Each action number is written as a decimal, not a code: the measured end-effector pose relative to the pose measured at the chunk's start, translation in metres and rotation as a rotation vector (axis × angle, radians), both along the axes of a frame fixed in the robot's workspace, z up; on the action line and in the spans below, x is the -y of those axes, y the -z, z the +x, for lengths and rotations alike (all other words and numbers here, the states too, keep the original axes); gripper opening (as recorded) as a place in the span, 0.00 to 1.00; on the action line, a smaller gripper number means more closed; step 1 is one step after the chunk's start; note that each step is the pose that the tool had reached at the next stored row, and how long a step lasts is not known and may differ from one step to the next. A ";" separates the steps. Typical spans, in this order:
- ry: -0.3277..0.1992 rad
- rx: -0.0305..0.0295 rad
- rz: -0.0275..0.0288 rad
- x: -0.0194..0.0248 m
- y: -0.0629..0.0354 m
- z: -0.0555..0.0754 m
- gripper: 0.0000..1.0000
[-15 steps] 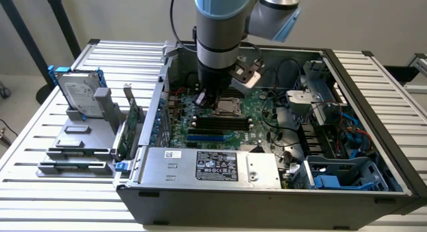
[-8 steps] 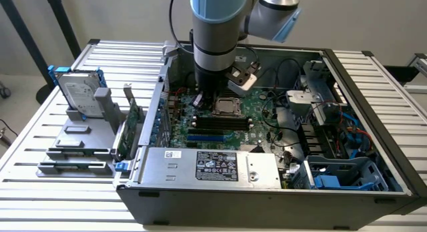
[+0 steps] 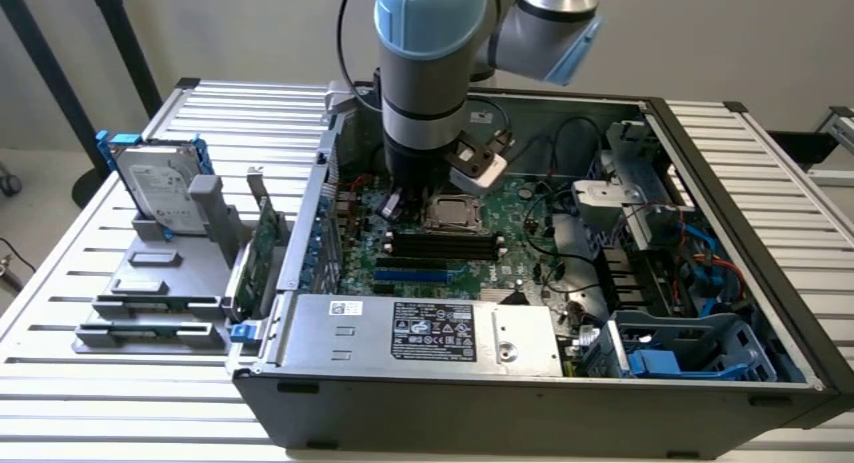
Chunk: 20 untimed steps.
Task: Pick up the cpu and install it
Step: 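Install the first cpu locking lever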
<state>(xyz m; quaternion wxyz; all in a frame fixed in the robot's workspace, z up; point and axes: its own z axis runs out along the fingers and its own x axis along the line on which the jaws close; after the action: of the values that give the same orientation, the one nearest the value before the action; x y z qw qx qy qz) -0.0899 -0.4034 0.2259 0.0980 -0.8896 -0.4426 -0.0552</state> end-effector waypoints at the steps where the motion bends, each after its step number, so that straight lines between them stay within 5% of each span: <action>1: -0.002 0.0003 0.0012 -0.0003 0.0013 -0.001 0.11; 11: -0.021 0.0028 0.0079 -0.0057 0.0070 -0.003 0.11; 20: -0.032 0.0195 0.0078 -0.0063 0.0071 -0.003 0.11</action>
<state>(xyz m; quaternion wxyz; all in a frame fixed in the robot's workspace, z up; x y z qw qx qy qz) -0.0927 -0.3971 0.2188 0.0981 -0.8814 -0.4577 -0.0640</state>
